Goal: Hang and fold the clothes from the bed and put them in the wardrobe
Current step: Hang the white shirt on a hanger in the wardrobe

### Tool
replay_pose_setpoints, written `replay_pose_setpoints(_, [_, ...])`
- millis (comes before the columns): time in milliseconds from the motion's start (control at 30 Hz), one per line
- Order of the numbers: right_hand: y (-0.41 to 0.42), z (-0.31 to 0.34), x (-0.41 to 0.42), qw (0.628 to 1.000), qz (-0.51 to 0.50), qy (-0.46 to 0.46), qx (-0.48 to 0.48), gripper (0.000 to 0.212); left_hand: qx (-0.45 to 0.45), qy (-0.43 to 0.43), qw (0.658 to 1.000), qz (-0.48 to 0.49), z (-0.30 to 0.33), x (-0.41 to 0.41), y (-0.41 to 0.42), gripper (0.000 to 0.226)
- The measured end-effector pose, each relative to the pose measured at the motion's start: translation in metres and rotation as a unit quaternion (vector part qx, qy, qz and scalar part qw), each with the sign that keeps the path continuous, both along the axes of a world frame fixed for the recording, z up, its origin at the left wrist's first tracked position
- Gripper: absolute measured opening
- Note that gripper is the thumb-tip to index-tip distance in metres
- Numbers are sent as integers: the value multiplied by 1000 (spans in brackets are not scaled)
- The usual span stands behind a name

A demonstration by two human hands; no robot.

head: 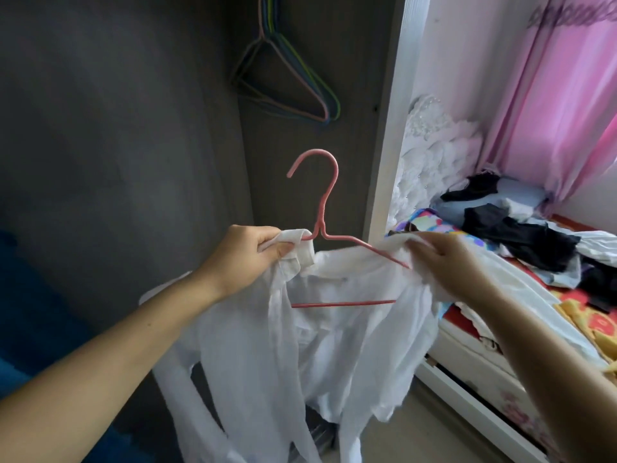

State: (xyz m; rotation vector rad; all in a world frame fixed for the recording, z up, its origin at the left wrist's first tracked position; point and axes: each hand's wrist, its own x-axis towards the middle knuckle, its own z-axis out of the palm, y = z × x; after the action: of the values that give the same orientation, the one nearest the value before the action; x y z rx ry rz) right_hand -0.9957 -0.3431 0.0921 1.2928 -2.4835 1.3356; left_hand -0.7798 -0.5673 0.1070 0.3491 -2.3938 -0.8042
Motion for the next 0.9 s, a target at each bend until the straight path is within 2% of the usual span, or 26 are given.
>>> replay_pose_setpoints(67, [-1,6,25,987,113,20,111,27,-4,32,999,29,-5,-2,3,24])
replay_pose_setpoints(133, [5,17,40,955,201,37,215,35,-6,57,997,48,-9,-1,1,26])
replay_pose_setpoints(167, [10,26,41,955,218,41,199,37,-3,67,997,47,-9,1,0,28])
replay_pose_setpoints(200, [15,37,39,970,206,40,125,39,2,80,996,40,-8,4,-2,23])
replay_pose_setpoints(267, [23,59,23,988,122,98,-9,44,18,110,994,8,-2,9,-5,10])
replay_pose_setpoints(300, [22,69,16,985,90,149,4,48,31,120,992,-6,0,11,-6,14])
replay_pose_setpoints(333, [17,75,10,976,80,193,68,48,50,127,991,-15,3,10,-7,14])
replay_pose_setpoints(367, [12,76,9,961,85,224,142,37,66,133,989,-19,5,10,-8,11])
replay_pose_setpoints(400, [7,72,8,951,100,234,177,19,73,143,987,-20,7,10,-9,8])
replay_pose_setpoints(467, [1,67,7,948,109,269,130,28,67,155,986,-18,11,10,-17,6])
replay_pose_setpoints(500, [2,70,6,947,92,293,89,33,51,148,988,-6,12,11,-24,13])
replay_pose_setpoints(600, [9,85,-4,942,63,329,5,39,-38,57,992,111,12,17,-60,38])
replay_pose_setpoints(700, [14,96,-19,949,16,314,-18,31,-44,34,982,182,0,32,-102,51])
replay_pose_setpoints(800, [18,102,-25,951,-7,308,-17,24,-27,64,980,185,-15,44,-125,55])
replay_pose_setpoints(900, [19,109,-26,949,-19,313,-23,21,-48,51,978,198,-23,50,-133,56])
